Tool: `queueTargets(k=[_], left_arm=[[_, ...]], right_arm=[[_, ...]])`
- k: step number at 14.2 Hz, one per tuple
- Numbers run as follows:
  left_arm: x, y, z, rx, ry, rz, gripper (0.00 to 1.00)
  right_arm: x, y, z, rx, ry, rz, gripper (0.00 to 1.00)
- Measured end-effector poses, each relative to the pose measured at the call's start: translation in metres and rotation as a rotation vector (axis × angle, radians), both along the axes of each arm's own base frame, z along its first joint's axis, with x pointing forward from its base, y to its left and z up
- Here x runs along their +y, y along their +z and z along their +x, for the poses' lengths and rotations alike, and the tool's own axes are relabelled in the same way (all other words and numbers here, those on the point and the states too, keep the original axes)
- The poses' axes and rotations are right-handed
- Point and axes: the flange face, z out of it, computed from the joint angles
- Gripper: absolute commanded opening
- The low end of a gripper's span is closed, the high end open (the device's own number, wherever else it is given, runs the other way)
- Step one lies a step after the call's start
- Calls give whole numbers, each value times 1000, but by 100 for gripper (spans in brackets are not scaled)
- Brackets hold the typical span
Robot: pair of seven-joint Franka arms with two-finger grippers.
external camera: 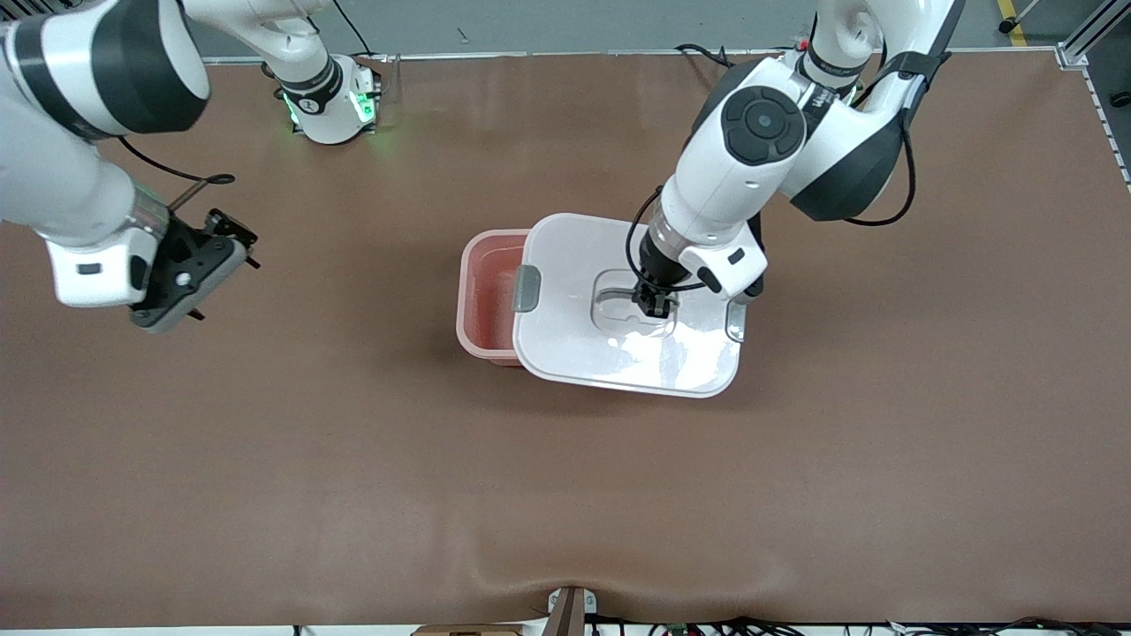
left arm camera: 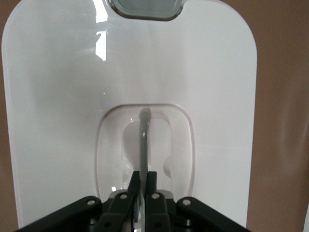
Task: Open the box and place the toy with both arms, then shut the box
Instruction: 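Lower the lid onto the box with the left gripper while the right gripper withdraws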
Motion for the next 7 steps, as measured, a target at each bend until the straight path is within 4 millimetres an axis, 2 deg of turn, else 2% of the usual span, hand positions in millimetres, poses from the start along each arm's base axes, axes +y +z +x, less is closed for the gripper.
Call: queueTargets(k=[3, 5, 7], left_arm=[[-27, -13, -15, -17, 56, 31, 0], [-52, -31, -28, -33, 76, 57, 0], [-75, -46, -41, -54, 100, 75, 0]], right_arm=[[-25, 13, -2, -17, -137, 1, 100], [-52, 14, 0, -20, -290, 0, 100], [-69, 17, 0, -25, -428, 0, 100]])
